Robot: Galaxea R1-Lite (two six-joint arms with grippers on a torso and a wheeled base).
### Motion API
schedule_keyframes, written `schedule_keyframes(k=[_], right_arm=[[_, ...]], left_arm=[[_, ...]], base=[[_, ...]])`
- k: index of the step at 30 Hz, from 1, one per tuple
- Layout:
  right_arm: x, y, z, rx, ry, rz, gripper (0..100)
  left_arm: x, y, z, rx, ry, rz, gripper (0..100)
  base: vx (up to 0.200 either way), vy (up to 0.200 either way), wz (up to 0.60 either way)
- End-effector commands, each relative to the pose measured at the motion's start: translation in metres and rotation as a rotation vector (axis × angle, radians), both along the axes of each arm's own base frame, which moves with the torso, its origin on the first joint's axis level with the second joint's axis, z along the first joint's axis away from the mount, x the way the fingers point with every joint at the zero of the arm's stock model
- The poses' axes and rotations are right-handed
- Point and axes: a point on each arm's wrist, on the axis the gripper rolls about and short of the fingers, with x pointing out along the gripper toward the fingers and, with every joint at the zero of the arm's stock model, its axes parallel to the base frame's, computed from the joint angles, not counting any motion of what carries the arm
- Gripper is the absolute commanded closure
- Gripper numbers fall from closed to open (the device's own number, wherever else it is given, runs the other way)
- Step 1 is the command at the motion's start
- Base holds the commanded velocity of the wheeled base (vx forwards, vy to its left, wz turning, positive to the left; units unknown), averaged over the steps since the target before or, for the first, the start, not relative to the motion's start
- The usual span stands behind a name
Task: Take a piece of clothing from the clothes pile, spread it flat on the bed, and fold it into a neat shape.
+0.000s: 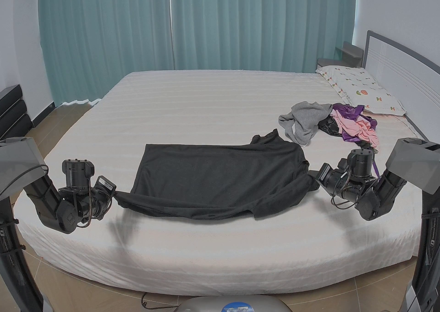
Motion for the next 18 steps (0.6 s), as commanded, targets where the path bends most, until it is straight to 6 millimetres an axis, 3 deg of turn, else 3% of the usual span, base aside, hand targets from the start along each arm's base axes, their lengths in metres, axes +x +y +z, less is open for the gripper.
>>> schedule_keyframes(k=[1, 4, 12, 13, 18], right_arm=[[0.027, 0.003, 0.007, 0.003, -0.038, -0.008, 100], [0.045, 0.009, -0.001, -0.014, -0.046, -0.046, 100], [0.071, 0.018, -0.031, -0.031, -0.045, -0.079, 100], [0.074, 0.019, -0.034, -0.033, -0.049, -0.087, 0], [0.076, 0.019, -0.043, -0.040, -0.040, -0.090, 0]], left_arm=[[0.004, 0.004, -0.004, -0.014, -0.012, 0.024, 100], [0.004, 0.004, -0.007, -0.015, -0.006, 0.023, 100], [0.005, 0.003, -0.015, -0.015, 0.015, 0.020, 100], [0.005, 0.004, -0.016, -0.014, 0.018, 0.021, 100], [0.005, 0.003, -0.021, -0.014, 0.034, 0.020, 100]], base=[[0.000, 0.000, 0.00], [0.000, 0.000, 0.00], [0.000, 0.000, 0.00], [0.000, 0.000, 0.00], [0.000, 0.000, 0.00]])
